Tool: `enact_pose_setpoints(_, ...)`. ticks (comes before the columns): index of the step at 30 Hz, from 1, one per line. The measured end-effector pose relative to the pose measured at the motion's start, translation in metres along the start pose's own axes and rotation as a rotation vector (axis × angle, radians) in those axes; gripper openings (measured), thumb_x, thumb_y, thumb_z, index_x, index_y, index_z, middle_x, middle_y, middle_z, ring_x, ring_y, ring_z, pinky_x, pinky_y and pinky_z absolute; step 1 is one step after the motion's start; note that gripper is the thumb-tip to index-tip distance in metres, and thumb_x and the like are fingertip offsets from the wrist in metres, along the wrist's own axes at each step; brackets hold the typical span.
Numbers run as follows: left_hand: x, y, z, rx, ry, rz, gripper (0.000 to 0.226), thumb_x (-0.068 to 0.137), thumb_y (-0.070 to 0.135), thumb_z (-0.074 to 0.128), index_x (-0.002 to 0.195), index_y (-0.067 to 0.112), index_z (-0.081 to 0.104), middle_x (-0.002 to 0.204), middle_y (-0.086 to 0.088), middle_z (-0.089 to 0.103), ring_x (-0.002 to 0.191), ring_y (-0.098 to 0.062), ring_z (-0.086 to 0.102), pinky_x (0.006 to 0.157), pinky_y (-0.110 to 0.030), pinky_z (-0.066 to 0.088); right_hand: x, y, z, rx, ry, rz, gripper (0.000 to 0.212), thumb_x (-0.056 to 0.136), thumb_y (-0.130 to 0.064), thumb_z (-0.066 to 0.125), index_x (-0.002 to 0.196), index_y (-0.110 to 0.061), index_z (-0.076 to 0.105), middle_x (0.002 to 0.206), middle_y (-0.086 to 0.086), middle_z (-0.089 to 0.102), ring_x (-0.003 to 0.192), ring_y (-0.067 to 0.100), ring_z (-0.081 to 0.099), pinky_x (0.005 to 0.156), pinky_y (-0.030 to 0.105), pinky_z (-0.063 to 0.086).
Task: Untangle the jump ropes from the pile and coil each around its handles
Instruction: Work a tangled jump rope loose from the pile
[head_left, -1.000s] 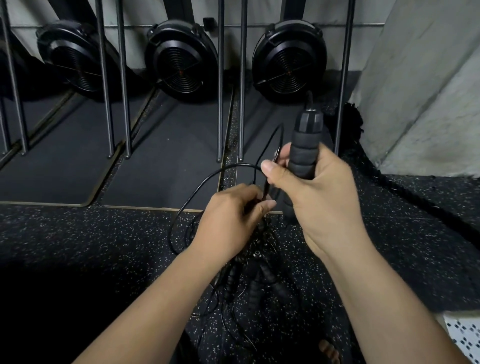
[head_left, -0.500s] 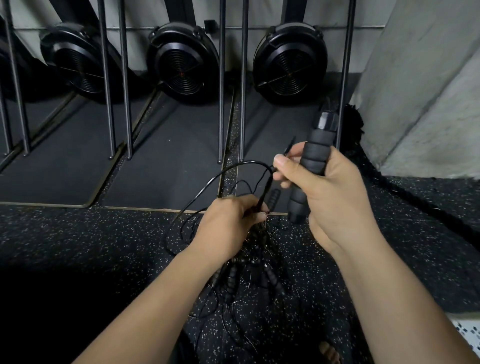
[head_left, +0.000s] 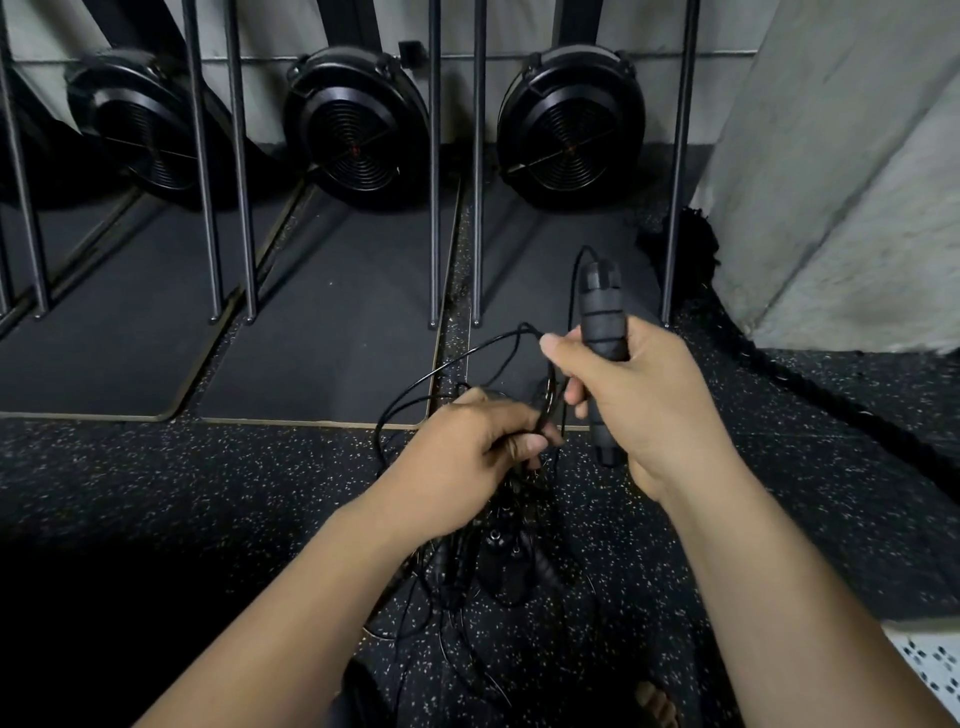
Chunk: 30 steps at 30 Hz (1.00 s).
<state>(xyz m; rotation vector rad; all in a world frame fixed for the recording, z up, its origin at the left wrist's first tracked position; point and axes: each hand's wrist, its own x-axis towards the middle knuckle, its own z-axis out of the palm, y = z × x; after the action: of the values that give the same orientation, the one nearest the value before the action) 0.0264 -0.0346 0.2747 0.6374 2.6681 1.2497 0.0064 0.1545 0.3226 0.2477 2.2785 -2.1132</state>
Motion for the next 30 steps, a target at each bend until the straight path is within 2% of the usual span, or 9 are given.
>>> enact_pose_setpoints(8, 0.0, -0.006, 0.003, 0.118, -0.015, 0.085, 0.012, 0.103, 0.036, 0.067, 0.11, 0.039, 0.077, 0.099, 0.028, 0.072, 0.101, -0.014, 0.056, 0.092, -0.032, 0.047, 0.004, -0.002, -0.005, 0.163, -0.056, 0.143, 0.037, 0.092, -0.033, 0.084, 0.105, 0.001, 0.074, 0.076, 0.002, 0.066, 0.062, 0.014, 0.057, 0.053, 0.027, 0.047)
enact_pose_setpoints(12, -0.002, -0.006, 0.003, 0.133, -0.045, 0.112, 0.013, 0.103, 0.037, 0.067, 0.11, 0.037, 0.078, 0.103, 0.027, 0.073, 0.101, -0.013, 0.055, 0.095, -0.032, 0.045, 0.006, 0.0, -0.004, 0.093, -0.058, 0.137, 0.024, 0.091, -0.035, 0.086, 0.089, -0.014, 0.074, 0.079, 0.003, 0.071, 0.065, 0.015, 0.061, 0.055, 0.031, 0.052)
enact_pose_setpoints(14, -0.003, -0.003, 0.004, 0.149, -0.047, 0.12, 0.012, 0.102, 0.035, 0.069, 0.109, 0.036, 0.079, 0.104, 0.027, 0.074, 0.1, -0.014, 0.054, 0.094, -0.032, 0.045, 0.007, 0.003, -0.004, 0.064, -0.053, 0.162, 0.027, 0.091, -0.037, 0.085, 0.092, -0.012, 0.076, 0.087, 0.009, 0.079, 0.071, 0.02, 0.066, 0.065, 0.039, 0.055)
enact_pose_setpoints(19, -0.003, 0.001, 0.009, 0.198, -0.066, 0.167, 0.009, 0.099, 0.031, 0.074, 0.106, 0.032, 0.08, 0.1, 0.033, 0.07, 0.096, -0.014, 0.052, 0.093, -0.032, 0.043, 0.008, 0.003, -0.006, 0.078, -0.11, 0.216, 0.026, 0.092, -0.033, 0.084, 0.101, -0.01, 0.078, 0.084, 0.005, 0.08, 0.067, 0.015, 0.065, 0.054, 0.026, 0.049)
enact_pose_setpoints(24, -0.005, 0.0, 0.006, 0.205, -0.088, 0.111, 0.013, 0.097, 0.034, 0.076, 0.109, 0.036, 0.081, 0.104, 0.025, 0.076, 0.1, -0.011, 0.053, 0.091, -0.029, 0.046, 0.005, -0.002, -0.005, 0.151, -0.166, 0.208, 0.021, 0.092, -0.019, 0.081, 0.107, -0.005, 0.075, 0.08, 0.008, 0.076, 0.066, 0.016, 0.064, 0.054, 0.024, 0.048)
enact_pose_setpoints(26, -0.006, 0.003, 0.0, 0.177, -0.065, 0.046, 0.017, 0.096, 0.031, 0.078, 0.112, 0.039, 0.08, 0.099, 0.026, 0.074, 0.096, -0.004, 0.057, 0.085, -0.024, 0.048, 0.002, -0.004, -0.004, 0.178, -0.178, 0.181, 0.013, 0.094, -0.015, 0.078, 0.105, -0.008, 0.074, 0.081, 0.01, 0.077, 0.067, 0.016, 0.066, 0.055, 0.025, 0.049)
enact_pose_setpoints(27, -0.005, 0.006, -0.004, 0.13, -0.025, 0.003, 0.019, 0.096, 0.027, 0.077, 0.111, 0.04, 0.079, 0.096, 0.026, 0.073, 0.085, -0.001, 0.06, 0.077, -0.022, 0.048, 0.001, -0.005, -0.002, 0.183, -0.187, 0.163, 0.01, 0.095, -0.012, 0.077, 0.104, -0.008, 0.074, 0.083, 0.012, 0.078, 0.066, 0.015, 0.067, 0.054, 0.024, 0.049)
enact_pose_setpoints(29, -0.003, 0.012, -0.015, -0.034, 0.132, -0.086, 0.018, 0.096, 0.024, 0.07, 0.104, 0.038, 0.079, 0.087, 0.02, 0.075, 0.061, -0.004, 0.057, 0.061, -0.023, 0.044, -0.002, -0.004, 0.003, 0.168, -0.198, 0.123, 0.007, 0.095, -0.008, 0.076, 0.102, -0.008, 0.073, 0.084, 0.015, 0.079, 0.065, 0.015, 0.068, 0.051, 0.022, 0.048)
enact_pose_setpoints(30, -0.002, 0.015, -0.021, -0.12, 0.255, -0.11, 0.015, 0.095, 0.026, 0.067, 0.099, 0.036, 0.078, 0.084, 0.014, 0.075, 0.059, -0.009, 0.058, 0.058, -0.027, 0.044, -0.003, -0.002, 0.005, 0.152, -0.198, 0.105, 0.007, 0.095, -0.006, 0.076, 0.101, -0.008, 0.073, 0.083, 0.015, 0.079, 0.065, 0.015, 0.067, 0.051, 0.022, 0.046)
